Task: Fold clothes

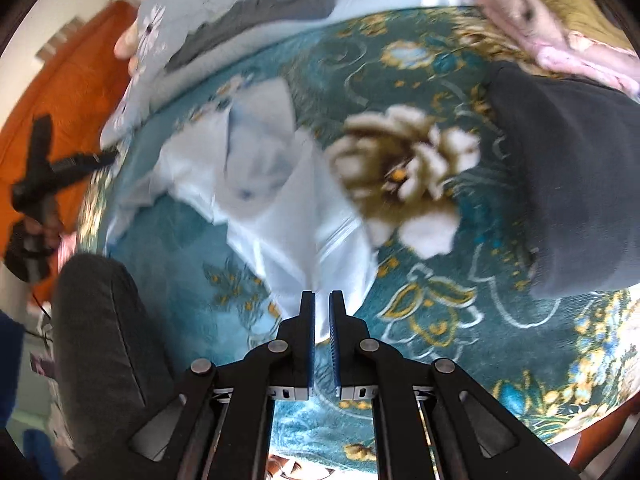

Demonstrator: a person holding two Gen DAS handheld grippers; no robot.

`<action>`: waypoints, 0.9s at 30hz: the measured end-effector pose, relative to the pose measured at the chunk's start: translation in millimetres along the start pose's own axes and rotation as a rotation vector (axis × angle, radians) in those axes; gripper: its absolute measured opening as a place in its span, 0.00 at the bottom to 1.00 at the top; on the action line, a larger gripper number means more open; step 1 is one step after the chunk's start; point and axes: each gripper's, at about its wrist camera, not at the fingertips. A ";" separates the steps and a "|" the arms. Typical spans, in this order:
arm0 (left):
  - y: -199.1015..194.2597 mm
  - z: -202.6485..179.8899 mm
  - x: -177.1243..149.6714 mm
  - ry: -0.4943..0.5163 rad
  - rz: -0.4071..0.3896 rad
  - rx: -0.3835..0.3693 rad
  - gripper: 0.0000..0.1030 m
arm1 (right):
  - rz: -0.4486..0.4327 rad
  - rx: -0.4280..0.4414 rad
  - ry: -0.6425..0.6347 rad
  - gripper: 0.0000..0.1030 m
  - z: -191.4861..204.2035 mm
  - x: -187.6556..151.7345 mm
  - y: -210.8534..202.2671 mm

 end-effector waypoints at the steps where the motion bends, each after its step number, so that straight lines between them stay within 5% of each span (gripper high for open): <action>1: 10.8 0.7 2.8 0.007 0.021 -0.004 0.50 | 0.001 -0.004 0.014 0.07 -1.9 1.8 0.9; 8: 67.1 7.4 7.5 0.077 0.137 -0.008 0.59 | 0.026 -0.026 0.071 0.08 -9.0 10.8 10.7; 15: 87.3 -7.6 9.7 0.270 0.200 0.001 0.62 | 0.053 -0.042 0.091 0.14 -10.3 19.1 22.2; 20: 82.8 -1.8 -0.3 0.268 0.199 -0.047 0.59 | 0.050 -0.050 0.091 0.22 -9.8 24.1 23.0; 21: 80.2 -1.4 -3.2 0.270 0.189 -0.047 0.56 | 0.053 -0.051 0.096 0.22 -10.6 24.0 23.3; 23: 75.4 -1.6 -8.9 0.284 0.172 -0.032 0.27 | 0.050 -0.051 0.111 0.22 -14.2 23.3 23.0; 25: 69.9 -0.3 -14.5 0.284 0.150 -0.016 0.10 | 0.044 -0.043 0.129 0.22 -17.7 22.1 21.0; 27: 63.0 3.2 -19.4 0.266 0.119 -0.012 0.10 | 0.036 -0.016 0.140 0.22 -18.3 20.8 18.1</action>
Point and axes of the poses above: each gripper's, at about its wrist camera, not at the fingertips, and y roughly the way its jaws point, z to its left, x to its top, and after that the axes turned 1 degree about -y, right-handed
